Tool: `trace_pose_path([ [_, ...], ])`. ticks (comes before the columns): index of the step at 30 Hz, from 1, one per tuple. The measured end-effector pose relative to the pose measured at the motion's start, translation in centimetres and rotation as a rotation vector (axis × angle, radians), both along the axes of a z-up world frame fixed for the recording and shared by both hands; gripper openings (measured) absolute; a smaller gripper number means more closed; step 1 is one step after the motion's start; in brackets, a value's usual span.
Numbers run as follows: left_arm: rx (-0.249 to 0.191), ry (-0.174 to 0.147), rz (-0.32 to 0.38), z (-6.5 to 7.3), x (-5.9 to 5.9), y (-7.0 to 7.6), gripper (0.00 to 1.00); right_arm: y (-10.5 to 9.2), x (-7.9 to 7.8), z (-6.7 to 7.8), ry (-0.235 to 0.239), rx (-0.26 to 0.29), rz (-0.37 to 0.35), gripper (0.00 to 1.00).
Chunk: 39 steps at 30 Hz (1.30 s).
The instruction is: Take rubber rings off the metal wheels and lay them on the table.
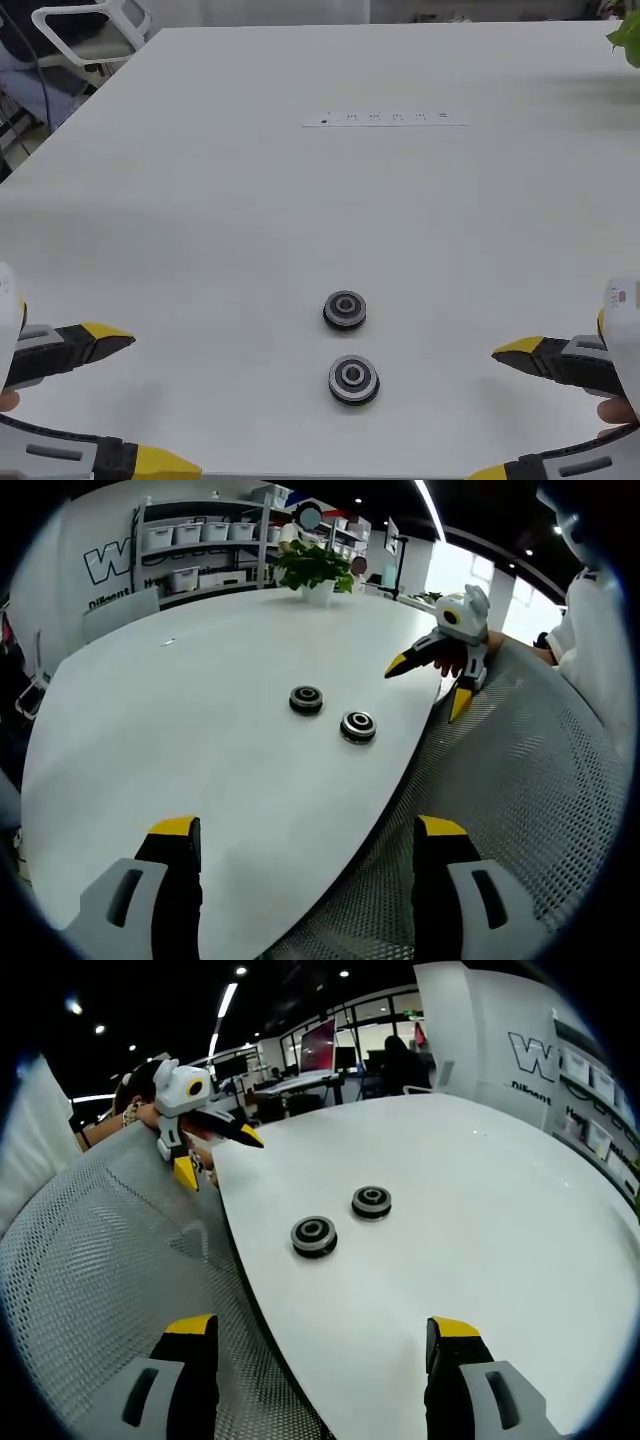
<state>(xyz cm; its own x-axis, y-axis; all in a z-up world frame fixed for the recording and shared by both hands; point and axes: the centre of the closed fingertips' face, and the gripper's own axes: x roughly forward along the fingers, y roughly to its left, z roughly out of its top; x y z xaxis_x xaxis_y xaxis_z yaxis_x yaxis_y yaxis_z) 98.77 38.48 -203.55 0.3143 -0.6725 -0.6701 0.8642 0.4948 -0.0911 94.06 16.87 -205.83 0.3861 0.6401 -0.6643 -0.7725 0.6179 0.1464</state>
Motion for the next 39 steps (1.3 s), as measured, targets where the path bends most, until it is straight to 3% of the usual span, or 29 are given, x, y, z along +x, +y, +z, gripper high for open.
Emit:
trace_pose_path([
  [14,0.0,0.0,-0.02,0.1,-0.3,-0.2,0.85,-0.1,0.3,0.1,-0.006,0.008,-0.015,0.85],
  [18,-0.019,-0.011,-0.03,0.5,-0.3,-0.6,0.88,-0.2,0.6,0.6,-0.02,0.031,-0.036,0.85],
  [21,-0.015,-0.018,-0.04,0.8,-0.4,-0.8,0.91,-0.2,0.9,1.4,-0.059,0.028,-0.037,0.83],
  [25,-0.069,-0.038,-0.053,2.4,-0.5,-1.4,0.89,-0.1,0.9,2.1,-0.073,0.029,-0.02,0.83],
  [36,-0.113,-0.098,-0.11,5.9,-0.8,-3.5,0.89,0.4,1.9,6.1,-0.15,-0.008,0.078,0.78],
  [39,-0.113,-0.114,-0.132,6.6,-0.6,-4.0,0.88,1.3,2.9,8.4,-0.192,0.017,0.096,0.78],
])
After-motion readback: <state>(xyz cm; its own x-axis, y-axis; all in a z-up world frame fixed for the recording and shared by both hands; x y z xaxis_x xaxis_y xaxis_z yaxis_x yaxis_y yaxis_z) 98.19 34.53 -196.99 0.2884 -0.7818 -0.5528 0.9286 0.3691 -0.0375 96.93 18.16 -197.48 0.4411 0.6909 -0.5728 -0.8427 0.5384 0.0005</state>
